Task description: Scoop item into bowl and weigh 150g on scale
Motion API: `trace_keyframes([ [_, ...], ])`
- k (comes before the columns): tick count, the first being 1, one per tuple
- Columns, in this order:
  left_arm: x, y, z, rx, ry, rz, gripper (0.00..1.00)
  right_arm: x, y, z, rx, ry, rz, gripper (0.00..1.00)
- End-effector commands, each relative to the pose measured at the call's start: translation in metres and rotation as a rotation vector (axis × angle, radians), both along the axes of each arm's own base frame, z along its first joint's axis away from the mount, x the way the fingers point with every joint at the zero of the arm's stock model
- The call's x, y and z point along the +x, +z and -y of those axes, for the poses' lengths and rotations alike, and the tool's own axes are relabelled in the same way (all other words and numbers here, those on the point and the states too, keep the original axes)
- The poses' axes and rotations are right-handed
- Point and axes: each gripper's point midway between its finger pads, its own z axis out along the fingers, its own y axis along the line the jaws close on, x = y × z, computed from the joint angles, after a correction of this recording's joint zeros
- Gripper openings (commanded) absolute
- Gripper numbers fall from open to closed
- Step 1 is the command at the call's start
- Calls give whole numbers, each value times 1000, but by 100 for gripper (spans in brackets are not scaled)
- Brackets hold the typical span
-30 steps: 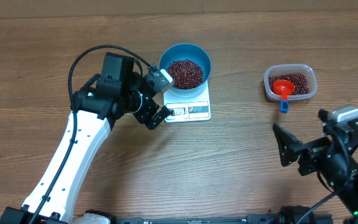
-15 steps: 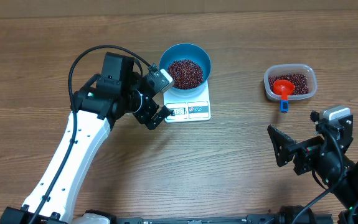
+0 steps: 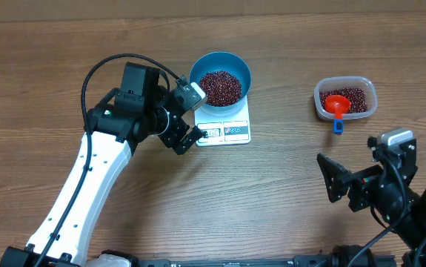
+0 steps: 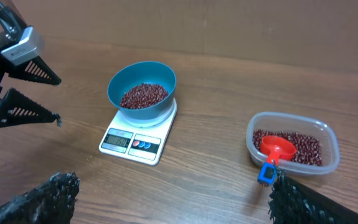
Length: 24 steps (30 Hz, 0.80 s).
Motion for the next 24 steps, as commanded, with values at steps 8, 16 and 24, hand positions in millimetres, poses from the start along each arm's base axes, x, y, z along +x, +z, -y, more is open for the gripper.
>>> trace_keyframes([
  [8,-1,-3,0,-6,11,-16,100,12,-14,1,-16,-2,112,100],
  [16,-1,-3,0,-6,11,-15,100,30,-38,-1,-17,9,322,100],
  [24,-1,-3,0,-6,11,-16,100,35,-58,-4,31,6,509,100],
])
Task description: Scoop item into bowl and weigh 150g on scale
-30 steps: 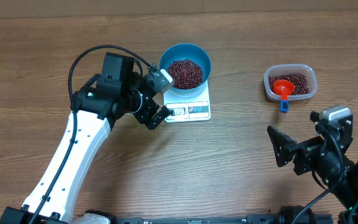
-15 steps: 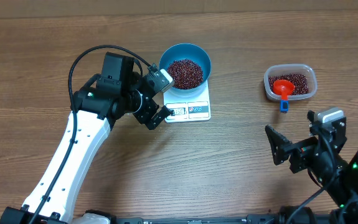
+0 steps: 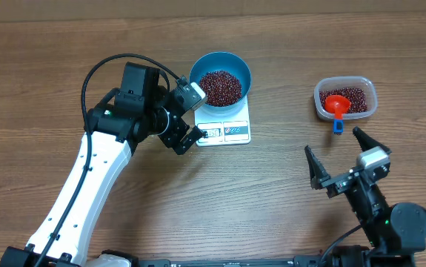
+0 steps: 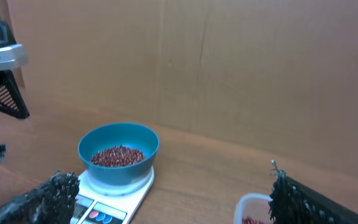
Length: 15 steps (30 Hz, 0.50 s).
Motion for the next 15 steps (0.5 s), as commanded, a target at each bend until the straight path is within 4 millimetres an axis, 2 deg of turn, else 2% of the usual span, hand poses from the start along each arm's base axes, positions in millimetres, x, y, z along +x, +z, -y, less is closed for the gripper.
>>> trace_keyframes([
  [1,-1,-3,0,-6,11,-15,100,-1,-10,2,46,-12,34,100],
  [5,-1,-3,0,-6,11,-15,100,2,-20,11,112,-61,80,100],
  [15,-1,-3,0,-6,11,-15,100,5,-54,8,116,-72,78,100],
])
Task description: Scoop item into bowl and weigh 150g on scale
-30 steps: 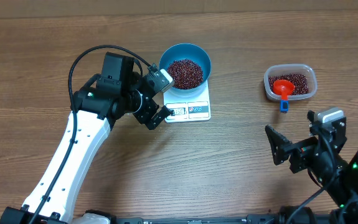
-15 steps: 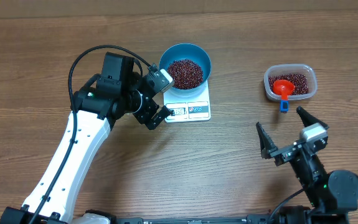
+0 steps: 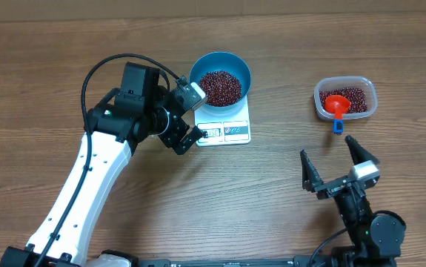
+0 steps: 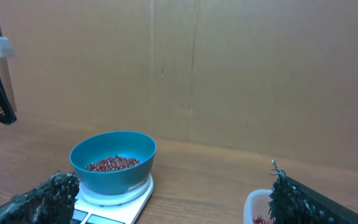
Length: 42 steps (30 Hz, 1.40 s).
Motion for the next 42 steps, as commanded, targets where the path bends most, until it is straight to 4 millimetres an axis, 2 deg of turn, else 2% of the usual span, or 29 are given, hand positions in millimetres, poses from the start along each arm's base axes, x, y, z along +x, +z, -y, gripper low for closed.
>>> trace_keyframes([
  [1,0,-3,0,-6,11,-15,99,2,-11,4,13,-28,-11,100],
  [12,-1,-3,0,-6,11,-15,99,6,-57,10,6,-66,-149,100],
  [42,-1,-3,0,-6,11,-15,100,5,-52,11,4,-72,-130,100],
])
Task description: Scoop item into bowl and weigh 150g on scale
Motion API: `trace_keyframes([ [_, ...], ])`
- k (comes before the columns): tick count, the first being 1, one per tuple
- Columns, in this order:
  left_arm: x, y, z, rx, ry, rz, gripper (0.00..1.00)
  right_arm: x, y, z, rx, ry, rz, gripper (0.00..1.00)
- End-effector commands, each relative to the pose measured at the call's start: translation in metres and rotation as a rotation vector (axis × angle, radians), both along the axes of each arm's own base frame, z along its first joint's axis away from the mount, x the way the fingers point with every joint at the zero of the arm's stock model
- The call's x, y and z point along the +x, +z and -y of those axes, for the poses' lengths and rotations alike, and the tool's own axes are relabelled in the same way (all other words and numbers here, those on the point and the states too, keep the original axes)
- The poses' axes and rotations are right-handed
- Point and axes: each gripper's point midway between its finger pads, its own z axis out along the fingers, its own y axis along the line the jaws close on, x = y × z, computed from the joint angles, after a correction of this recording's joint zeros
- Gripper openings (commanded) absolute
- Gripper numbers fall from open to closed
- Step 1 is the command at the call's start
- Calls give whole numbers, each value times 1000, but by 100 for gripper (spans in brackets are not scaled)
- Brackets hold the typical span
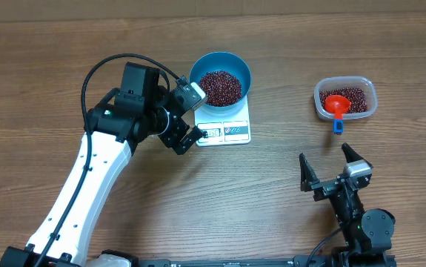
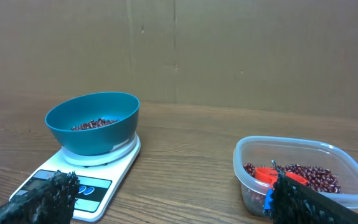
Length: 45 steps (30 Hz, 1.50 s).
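Observation:
A blue bowl (image 1: 221, 87) of red beans sits on the white scale (image 1: 227, 132). At the right stands a clear tub (image 1: 345, 99) of beans, with a red scoop (image 1: 337, 106) with a blue handle resting in it. My left gripper (image 1: 196, 117) hovers open at the scale's left edge, holding nothing. Near the front edge my right gripper (image 1: 330, 172) is open and empty, low over the table, well short of the tub. Its wrist view shows the bowl (image 2: 93, 121), the scale (image 2: 73, 184), the tub (image 2: 300, 174) and the scoop (image 2: 271, 176) between the fingertips (image 2: 49, 200).
A brown cardboard wall (image 2: 228, 56) closes off the back of the wooden table (image 1: 272, 185). The left arm (image 1: 94, 170) stretches across the left half of the table.
The right arm has drawn in a little toward the front edge and its gripper now sits lower and level, so the tub and scoop show in its view. The left arm has not moved.
First the right gripper stood open at the front right, pointing left and looking down on scale and tub. Then it faced the back wall, open, and drew inward in two steps. The scoop stayed in the tub and the left gripper stayed open by the scale.

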Motion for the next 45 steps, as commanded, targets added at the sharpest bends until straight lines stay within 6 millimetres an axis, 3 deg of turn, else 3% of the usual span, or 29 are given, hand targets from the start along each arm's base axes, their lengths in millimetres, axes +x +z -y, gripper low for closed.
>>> trace_keyframes([
  [1,0,-3,0,-6,11,-15,100,0,-1,0,4,-5,7,100],
  [15,-1,0,0,-8,11,-9,100,0,-1,0,4,-5,7,100],
  [21,-6,27,-14,31,42,95,99,0,-1,0,4,-5,7,100],
  [27,-27,68,-23,0,62,203,100,0,-1,0,4,-5,7,100],
  [32,-51,84,-49,-51,138,281,99,0,-1,0,4,-5,7,100],
  [38,-69,85,-72,-132,199,498,100,0,-1,0,4,-5,7,100],
  [45,-79,69,-77,-171,205,790,99,0,-1,0,4,-5,7,100],
])
